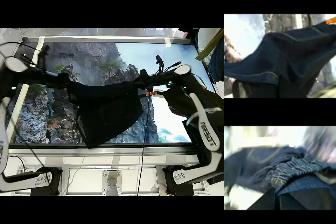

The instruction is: Fold the clothes and pants, and hang the long-sleeved shirts on hangers.

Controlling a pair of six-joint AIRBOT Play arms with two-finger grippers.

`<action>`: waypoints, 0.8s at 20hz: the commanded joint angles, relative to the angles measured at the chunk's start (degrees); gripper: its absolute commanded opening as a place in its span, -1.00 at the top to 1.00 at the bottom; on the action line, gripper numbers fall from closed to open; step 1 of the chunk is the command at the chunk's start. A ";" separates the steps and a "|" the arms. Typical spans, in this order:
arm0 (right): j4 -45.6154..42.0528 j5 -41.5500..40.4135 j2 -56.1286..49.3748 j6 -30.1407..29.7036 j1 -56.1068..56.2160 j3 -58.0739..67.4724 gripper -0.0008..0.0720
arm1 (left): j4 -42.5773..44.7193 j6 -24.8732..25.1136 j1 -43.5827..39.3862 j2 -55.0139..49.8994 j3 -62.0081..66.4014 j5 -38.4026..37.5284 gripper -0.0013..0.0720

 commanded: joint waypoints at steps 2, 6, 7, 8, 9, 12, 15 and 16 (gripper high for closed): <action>-0.35 -15.85 -6.95 -9.29 -0.04 0.09 0.92 | 0.04 0.68 -6.25 -5.27 -0.11 5.16 0.92; -11.72 -1.51 -6.78 -15.78 -1.86 4.79 0.92 | 0.26 0.63 -13.31 -1.68 -0.15 0.96 0.92; -17.55 5.05 -6.75 -15.76 -2.25 7.13 0.92 | 1.81 -0.33 -14.95 -0.61 -0.15 -1.14 0.92; -23.37 12.07 -6.75 -15.78 -2.51 9.49 0.92 | 4.35 -2.69 -16.48 0.37 -0.17 -3.19 0.92; -28.37 18.80 -6.73 -15.78 -2.51 11.47 0.92 | 7.41 -4.81 -18.18 1.57 -0.50 -4.81 0.92; -38.84 34.75 -5.27 -17.07 -1.88 12.74 0.92 | 15.93 -11.15 -22.51 5.42 -3.39 -8.52 0.92; -38.71 35.26 -3.93 -16.85 -1.31 12.46 0.92 | 20.24 -17.09 -26.23 9.99 -10.27 -8.41 0.92; -38.99 35.74 -3.76 -16.59 -0.70 12.35 0.92 | 20.22 -18.40 -27.50 11.26 -13.07 -7.91 0.92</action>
